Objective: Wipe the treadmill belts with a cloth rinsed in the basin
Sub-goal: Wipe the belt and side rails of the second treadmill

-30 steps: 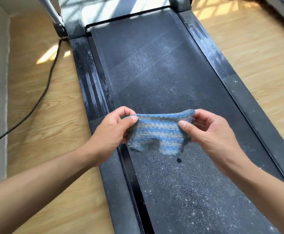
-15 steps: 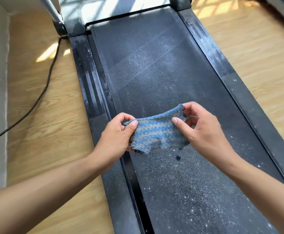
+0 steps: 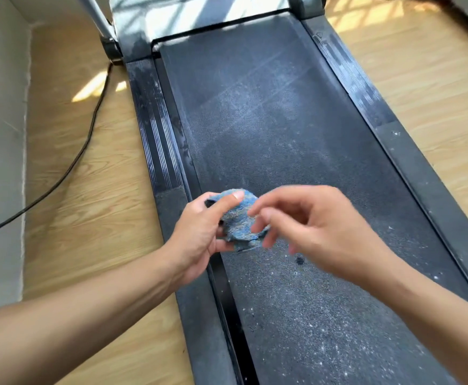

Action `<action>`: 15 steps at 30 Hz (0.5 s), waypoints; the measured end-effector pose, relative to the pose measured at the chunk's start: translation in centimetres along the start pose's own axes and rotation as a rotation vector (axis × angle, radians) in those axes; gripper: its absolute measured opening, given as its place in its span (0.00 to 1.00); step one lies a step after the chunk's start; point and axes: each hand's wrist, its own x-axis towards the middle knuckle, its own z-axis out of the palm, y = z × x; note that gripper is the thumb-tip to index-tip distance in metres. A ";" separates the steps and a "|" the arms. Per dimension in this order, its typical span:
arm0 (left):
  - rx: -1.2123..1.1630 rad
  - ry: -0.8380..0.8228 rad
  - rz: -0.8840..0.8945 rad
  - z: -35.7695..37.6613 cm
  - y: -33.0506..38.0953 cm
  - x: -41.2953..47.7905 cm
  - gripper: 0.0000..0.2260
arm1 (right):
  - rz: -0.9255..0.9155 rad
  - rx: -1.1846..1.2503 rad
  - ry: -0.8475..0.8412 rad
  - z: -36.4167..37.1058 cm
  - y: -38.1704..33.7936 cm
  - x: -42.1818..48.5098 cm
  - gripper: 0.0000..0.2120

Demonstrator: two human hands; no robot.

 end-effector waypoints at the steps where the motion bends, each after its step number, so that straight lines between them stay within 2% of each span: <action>1: -0.019 -0.012 0.004 -0.1 -0.1 -0.1 0.17 | 0.031 0.057 0.108 -0.3 0.9 0.2 0.06; 2: -0.046 -0.031 0.008 -0.2 -0.2 -0.2 0.16 | 0.088 0.073 0.178 -0.3 1.8 0.4 0.08; 3: -0.074 -0.055 0.015 -0.3 -0.2 -0.2 0.15 | 0.181 0.115 0.182 -0.1 2.6 0.5 0.14; 5: -0.092 -0.094 0.043 -0.4 -0.4 -0.2 0.13 | 0.399 0.371 0.039 0.9 4.0 0.7 0.23; 6: -0.086 -0.107 0.068 -0.5 -0.4 -0.1 0.13 | 0.459 0.491 -0.023 1.5 4.3 0.7 0.23; 8: -0.054 -0.117 0.131 -0.7 -0.4 0.1 0.14 | 0.427 0.584 -0.009 2.4 5.0 0.7 0.20; 10: -0.035 -0.099 0.165 -1.1 -0.2 0.2 0.15 | 0.354 0.551 0.081 2.6 5.2 1.0 0.17; 13: -0.046 -0.057 0.136 -1.9 -0.1 0.5 0.16 | 0.319 0.492 0.113 2.2 5.3 1.6 0.18; 15: -0.051 -0.039 0.125 -2.4 -0.4 0.7 0.14 | 0.337 0.541 0.090 2.0 5.3 1.9 0.16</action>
